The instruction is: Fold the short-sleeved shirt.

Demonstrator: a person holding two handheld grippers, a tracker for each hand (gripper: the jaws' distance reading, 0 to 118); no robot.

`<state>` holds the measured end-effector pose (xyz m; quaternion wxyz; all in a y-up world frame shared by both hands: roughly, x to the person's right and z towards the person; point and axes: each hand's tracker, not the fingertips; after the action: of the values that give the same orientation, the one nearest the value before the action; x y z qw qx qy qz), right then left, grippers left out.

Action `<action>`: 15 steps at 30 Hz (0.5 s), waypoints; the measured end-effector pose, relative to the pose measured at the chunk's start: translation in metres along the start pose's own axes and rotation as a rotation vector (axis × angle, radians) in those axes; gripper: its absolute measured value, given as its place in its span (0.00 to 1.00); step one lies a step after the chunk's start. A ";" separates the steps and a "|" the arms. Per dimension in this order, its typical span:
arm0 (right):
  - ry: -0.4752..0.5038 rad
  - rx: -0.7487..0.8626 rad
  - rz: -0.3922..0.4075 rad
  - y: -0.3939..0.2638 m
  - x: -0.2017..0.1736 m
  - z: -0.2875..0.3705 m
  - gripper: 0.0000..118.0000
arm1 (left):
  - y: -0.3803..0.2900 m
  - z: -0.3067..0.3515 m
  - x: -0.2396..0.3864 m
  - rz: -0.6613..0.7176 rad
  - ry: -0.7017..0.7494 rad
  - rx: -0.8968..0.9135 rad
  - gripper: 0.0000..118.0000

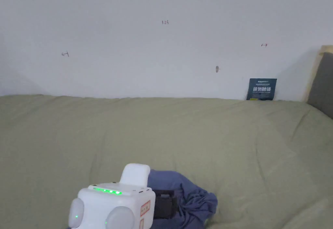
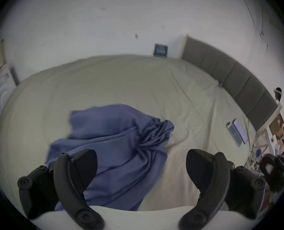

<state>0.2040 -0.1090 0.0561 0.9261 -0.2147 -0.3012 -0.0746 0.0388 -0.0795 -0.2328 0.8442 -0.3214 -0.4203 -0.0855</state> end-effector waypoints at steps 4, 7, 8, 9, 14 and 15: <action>0.021 0.045 0.017 0.008 -0.008 0.012 0.00 | -0.029 0.086 -0.022 -0.016 0.142 0.154 0.00; 0.029 0.071 0.022 0.010 -0.012 0.020 0.00 | -0.048 0.135 -0.034 0.018 0.237 0.262 0.00; 0.027 0.084 0.027 0.010 -0.014 0.023 0.00 | -0.057 0.150 -0.035 0.031 0.280 0.303 0.00; 0.027 0.086 0.030 0.011 -0.015 0.025 0.00 | -0.061 0.161 -0.036 0.025 0.302 0.321 0.00; 0.040 0.098 0.025 0.012 -0.020 0.033 0.00 | -0.082 0.187 -0.044 0.008 0.412 0.335 0.00; 0.041 0.098 0.027 0.013 -0.021 0.034 0.00 | -0.083 0.189 -0.047 0.026 0.408 0.339 0.00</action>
<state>0.1730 -0.0828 0.0639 0.9424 -0.1715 -0.2827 -0.0515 -0.1488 -0.0344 -0.1464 0.9543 -0.1569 -0.2455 -0.0663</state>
